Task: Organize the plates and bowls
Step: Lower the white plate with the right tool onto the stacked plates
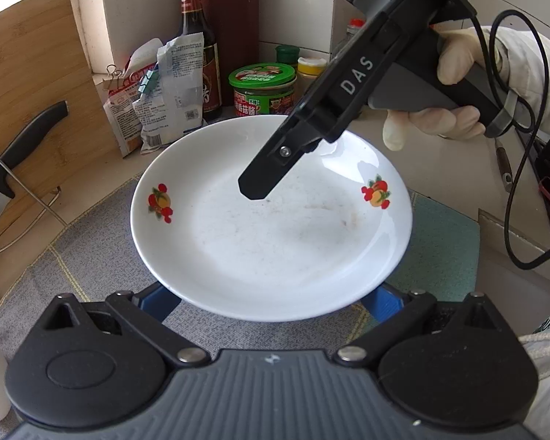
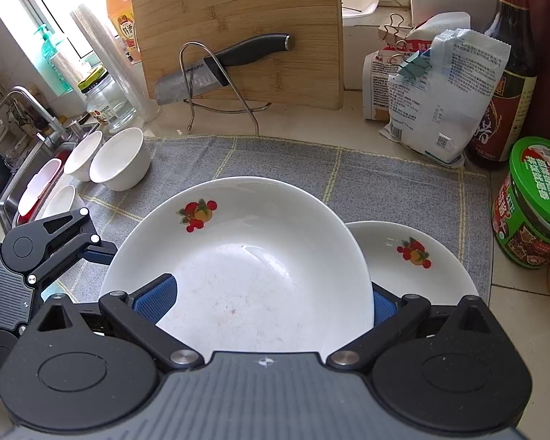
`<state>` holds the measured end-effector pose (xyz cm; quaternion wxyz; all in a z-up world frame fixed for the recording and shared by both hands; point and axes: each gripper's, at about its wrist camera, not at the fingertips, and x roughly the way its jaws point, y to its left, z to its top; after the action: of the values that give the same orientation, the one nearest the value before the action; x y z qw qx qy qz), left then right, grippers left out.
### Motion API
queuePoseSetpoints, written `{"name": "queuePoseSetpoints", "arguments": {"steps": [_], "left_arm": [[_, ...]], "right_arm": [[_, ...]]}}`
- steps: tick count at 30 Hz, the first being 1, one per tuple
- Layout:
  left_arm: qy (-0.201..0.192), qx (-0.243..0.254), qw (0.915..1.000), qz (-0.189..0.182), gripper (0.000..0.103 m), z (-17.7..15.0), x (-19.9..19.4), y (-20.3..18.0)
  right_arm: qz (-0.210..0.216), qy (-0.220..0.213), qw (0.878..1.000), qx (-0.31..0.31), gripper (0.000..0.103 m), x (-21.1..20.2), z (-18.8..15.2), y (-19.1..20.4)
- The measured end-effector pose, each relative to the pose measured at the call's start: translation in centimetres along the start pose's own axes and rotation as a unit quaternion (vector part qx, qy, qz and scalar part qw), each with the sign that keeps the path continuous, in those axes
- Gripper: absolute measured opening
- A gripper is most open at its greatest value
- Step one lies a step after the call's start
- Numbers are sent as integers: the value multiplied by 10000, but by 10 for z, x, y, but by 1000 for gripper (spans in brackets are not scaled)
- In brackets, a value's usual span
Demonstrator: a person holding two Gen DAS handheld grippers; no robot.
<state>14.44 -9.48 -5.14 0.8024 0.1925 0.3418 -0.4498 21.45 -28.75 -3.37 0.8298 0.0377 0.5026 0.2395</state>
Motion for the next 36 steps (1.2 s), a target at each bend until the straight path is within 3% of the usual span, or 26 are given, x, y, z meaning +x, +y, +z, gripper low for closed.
{"name": "queuePoseSetpoints", "arguments": {"steps": [36], "left_arm": [[390, 247, 9984, -325, 102, 22, 39, -6]], "right_arm": [[-84, 119, 9985, 531, 103, 9, -29, -51]]}}
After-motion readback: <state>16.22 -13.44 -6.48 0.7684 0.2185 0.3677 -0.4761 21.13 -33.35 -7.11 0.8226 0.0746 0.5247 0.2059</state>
